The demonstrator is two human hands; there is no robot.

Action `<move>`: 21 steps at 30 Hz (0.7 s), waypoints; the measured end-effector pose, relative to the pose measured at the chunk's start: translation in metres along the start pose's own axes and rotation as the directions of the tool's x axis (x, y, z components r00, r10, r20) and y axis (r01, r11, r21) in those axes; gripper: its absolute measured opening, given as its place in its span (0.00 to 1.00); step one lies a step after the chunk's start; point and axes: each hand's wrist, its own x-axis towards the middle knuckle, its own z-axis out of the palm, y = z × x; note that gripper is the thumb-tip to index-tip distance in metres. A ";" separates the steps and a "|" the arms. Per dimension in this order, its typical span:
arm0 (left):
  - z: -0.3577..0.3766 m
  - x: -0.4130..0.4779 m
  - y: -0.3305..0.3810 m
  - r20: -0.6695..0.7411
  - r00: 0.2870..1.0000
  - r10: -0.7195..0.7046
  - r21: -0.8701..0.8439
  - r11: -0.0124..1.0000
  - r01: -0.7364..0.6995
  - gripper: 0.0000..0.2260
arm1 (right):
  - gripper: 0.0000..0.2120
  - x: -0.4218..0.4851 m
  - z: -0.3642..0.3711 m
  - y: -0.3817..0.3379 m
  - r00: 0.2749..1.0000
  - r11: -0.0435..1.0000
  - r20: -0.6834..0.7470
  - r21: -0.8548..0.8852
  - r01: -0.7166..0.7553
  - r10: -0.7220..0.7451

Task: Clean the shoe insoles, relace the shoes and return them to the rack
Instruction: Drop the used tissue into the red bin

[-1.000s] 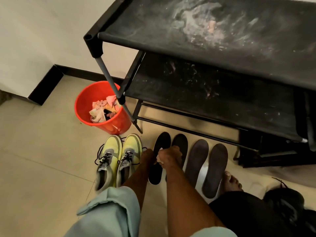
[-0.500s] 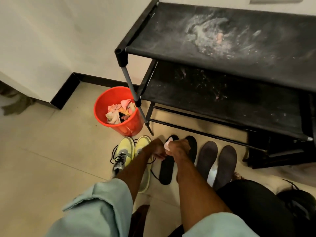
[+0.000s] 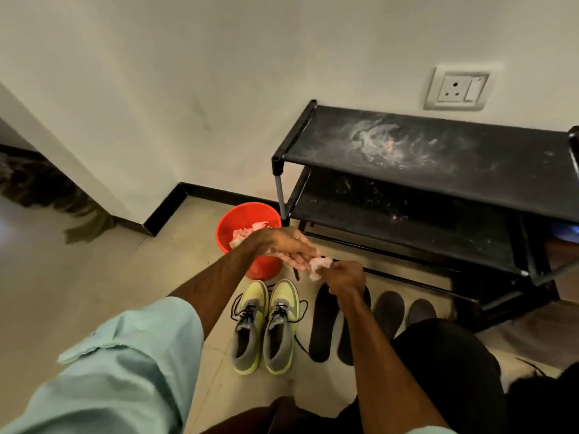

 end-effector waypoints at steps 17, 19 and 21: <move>-0.034 -0.033 -0.118 -0.606 0.786 -0.127 -0.296 0.952 -0.074 0.07 | 0.13 -0.033 0.080 -0.025 0.984 0.984 0.085 -0.075 0.164 -0.157; -0.042 -0.027 -0.132 -0.663 0.733 -0.152 -0.352 0.927 -0.126 0.08 | 0.14 -0.023 0.088 -0.028 0.981 0.981 0.087 -0.071 0.182 -0.176; -0.046 -0.023 -0.138 -0.685 0.715 -0.140 -0.371 0.912 -0.177 0.07 | 0.14 -0.015 0.094 -0.032 0.972 0.975 0.109 -0.059 0.215 -0.208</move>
